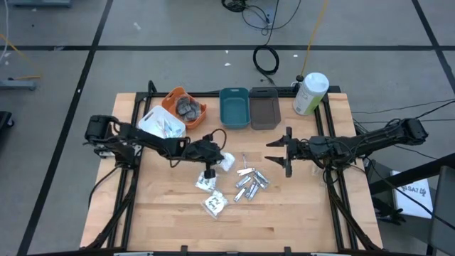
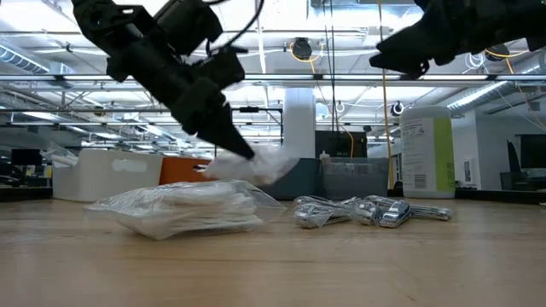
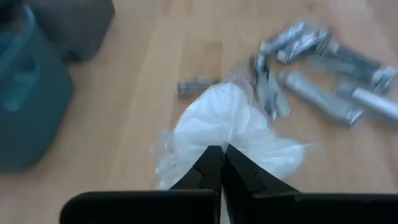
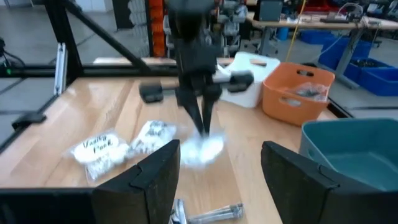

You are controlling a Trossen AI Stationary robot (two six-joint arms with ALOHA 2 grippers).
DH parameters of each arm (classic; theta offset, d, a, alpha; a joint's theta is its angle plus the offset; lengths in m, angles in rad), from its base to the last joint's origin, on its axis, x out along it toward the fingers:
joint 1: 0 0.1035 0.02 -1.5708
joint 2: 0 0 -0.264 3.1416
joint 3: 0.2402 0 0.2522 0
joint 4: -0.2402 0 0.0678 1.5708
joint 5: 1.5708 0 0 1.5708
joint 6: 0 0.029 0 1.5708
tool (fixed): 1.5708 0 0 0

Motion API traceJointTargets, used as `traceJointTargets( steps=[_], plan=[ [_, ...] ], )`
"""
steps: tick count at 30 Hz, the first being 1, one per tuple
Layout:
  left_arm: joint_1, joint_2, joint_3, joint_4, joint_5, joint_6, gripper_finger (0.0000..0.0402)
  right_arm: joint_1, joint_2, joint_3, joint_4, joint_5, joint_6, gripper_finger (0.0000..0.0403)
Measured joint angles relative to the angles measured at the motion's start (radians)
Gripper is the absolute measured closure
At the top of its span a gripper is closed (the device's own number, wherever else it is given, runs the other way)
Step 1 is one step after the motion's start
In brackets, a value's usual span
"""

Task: Pick & Place Travel size toiletries
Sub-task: Put the top white cotton packet into the green bin

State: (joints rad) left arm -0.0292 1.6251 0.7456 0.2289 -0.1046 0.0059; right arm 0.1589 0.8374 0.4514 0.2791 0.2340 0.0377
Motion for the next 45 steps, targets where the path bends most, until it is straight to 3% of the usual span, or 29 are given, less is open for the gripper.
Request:
traceJointTargets(
  steps=[14,19,29,35,45],
  plan=[
    [0.051,-0.049,0.001,0.191,0.003,0.152,0.04,0.0,-0.053,-0.001,-0.157,-0.027,0.003,0.019],
    [0.152,-0.05,0.0,0.296,0.023,0.139,0.04,0.0,-0.062,-0.001,-0.159,-0.027,0.011,0.019],
    [0.385,-0.049,0.001,0.434,0.017,-0.036,0.04,0.0,-0.064,-0.001,-0.154,-0.026,0.011,0.019],
    [0.433,-0.011,0.07,0.426,0.016,-0.124,0.04,0.0,-0.064,-0.001,-0.134,-0.026,0.007,0.019],
    [0.459,0.177,0.241,0.266,-0.01,-0.137,0.0399,0.0,-0.064,-0.001,-0.125,-0.026,0.011,0.019]
  ],
)
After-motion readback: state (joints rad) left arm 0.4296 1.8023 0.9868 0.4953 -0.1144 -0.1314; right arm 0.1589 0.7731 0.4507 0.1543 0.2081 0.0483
